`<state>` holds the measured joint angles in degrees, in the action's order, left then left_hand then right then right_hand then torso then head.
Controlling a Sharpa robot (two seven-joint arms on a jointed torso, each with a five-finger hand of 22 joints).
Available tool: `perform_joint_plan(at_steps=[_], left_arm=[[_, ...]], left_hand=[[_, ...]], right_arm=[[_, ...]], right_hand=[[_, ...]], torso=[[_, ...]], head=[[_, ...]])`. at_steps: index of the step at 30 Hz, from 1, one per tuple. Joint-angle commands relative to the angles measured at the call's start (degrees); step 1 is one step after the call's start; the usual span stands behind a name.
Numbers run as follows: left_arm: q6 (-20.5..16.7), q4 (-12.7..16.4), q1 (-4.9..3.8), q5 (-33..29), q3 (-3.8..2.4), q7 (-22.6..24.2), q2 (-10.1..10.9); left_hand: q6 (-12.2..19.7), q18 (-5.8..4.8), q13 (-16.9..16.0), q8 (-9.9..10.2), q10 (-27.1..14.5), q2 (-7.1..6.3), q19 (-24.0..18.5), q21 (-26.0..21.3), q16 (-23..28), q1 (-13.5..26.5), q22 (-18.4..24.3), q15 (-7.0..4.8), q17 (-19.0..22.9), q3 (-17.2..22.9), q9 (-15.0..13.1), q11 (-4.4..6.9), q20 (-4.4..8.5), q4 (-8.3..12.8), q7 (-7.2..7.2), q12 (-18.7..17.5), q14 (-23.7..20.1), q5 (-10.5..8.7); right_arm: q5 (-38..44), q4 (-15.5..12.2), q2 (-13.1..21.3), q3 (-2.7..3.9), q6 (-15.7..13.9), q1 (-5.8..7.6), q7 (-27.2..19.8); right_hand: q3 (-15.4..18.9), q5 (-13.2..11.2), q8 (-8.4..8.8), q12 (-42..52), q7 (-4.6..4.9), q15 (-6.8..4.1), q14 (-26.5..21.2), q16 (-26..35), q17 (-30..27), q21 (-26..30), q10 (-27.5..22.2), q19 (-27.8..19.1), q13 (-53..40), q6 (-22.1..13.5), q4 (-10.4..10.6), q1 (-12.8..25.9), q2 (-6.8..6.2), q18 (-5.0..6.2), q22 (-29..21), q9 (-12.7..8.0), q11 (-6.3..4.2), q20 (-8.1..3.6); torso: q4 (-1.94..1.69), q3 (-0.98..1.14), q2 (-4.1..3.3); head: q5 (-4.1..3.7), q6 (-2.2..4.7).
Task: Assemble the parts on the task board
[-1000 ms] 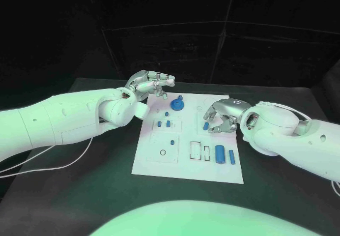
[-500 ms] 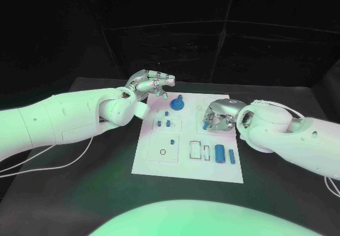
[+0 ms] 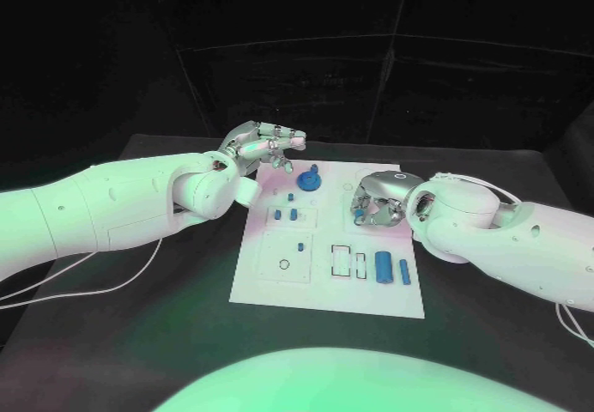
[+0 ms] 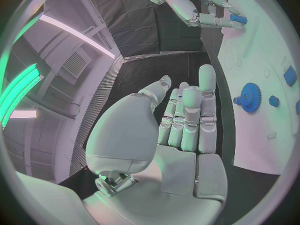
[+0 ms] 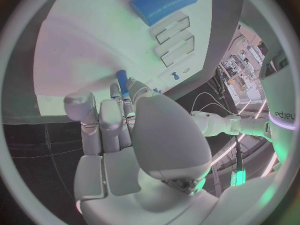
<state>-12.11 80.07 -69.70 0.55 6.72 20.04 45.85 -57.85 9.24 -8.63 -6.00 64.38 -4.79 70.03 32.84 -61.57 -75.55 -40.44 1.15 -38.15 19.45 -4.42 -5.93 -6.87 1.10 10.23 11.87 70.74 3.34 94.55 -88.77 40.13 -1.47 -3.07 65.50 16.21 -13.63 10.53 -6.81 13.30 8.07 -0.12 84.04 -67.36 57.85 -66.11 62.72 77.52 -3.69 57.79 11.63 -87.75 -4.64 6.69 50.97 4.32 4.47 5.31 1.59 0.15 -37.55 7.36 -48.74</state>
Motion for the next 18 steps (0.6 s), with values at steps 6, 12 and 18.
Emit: perform_joint_plan(at_steps=[6,12,18], left_arm=[[0.9,0.1,-0.09,-0.2,-0.02,0.0,0.0],[1.0,0.0,-0.09,-0.2,-0.01,-0.1,0.0],[1.0,0.0,-0.08,-0.2,0.01,-0.1,0.0]], left_hand=[[0.4,1.18,-0.1,-0.3,-0.4,0.17,-0.4,-0.2,0.2,-0.4,0.1,0.03,0.0,-0.3,0.1,-0.02,0.06,0.1,0.03,0.1,-0.5,-0.08],[0.4,1.18,-0.1,-0.3,-0.5,0.26,-0.4,-0.3,0.2,-0.3,0.1,0.05,0.1,-0.4,0.1,-0.04,0.04,0.1,0.04,0.2,-0.5,-0.08],[0.4,1.18,-0.1,-0.3,-0.5,0.26,-0.4,-0.3,0.2,-0.3,0.1,0.05,0.1,-0.4,0.1,-0.04,0.04,0.1,0.04,0.2,-0.5,-0.08]], right_arm=[[1.2,0.2,-0.2,-0.03,0.0,-0.13,-0.5],[1.7,0.0,0.0,-0.04,-2.8,-0.17,-0.9],[2.3,-0.9,0.6,-0.03,-7.6,-0.20,-2.0]], right_hand=[[-1.1,-0.5,0.02,-0.7,0.04,-0.43,0.9,-0.6,0.4,-0.7,1.5,0.6,0.0,1.2,-0.4,-0.2,-0.37,0.15,0.6,-0.1,-0.13,0.12],[-4.1,-2.0,-0.68,-0.9,-0.23,-1.09,1.5,-2.7,3.0,-3.0,4.5,1.9,-0.3,3.7,-2.4,-1.9,0.37,-0.39,4.0,0.1,-0.75,-0.45],[-7.5,-4.5,-0.51,-2.0,-0.07,-1.04,1.2,-2.6,2.8,-3.3,6.1,1.8,-0.4,4.7,-4.7,-2.2,0.21,-0.47,4.3,0.0,-0.79,-0.56]], torso=[[0.02,-0.03,0.02],[0.02,0.00,0.02],[0.05,0.03,0.04]], head=[[0.06,-0.09],[0.09,-0.13],[-0.07,-0.01]])
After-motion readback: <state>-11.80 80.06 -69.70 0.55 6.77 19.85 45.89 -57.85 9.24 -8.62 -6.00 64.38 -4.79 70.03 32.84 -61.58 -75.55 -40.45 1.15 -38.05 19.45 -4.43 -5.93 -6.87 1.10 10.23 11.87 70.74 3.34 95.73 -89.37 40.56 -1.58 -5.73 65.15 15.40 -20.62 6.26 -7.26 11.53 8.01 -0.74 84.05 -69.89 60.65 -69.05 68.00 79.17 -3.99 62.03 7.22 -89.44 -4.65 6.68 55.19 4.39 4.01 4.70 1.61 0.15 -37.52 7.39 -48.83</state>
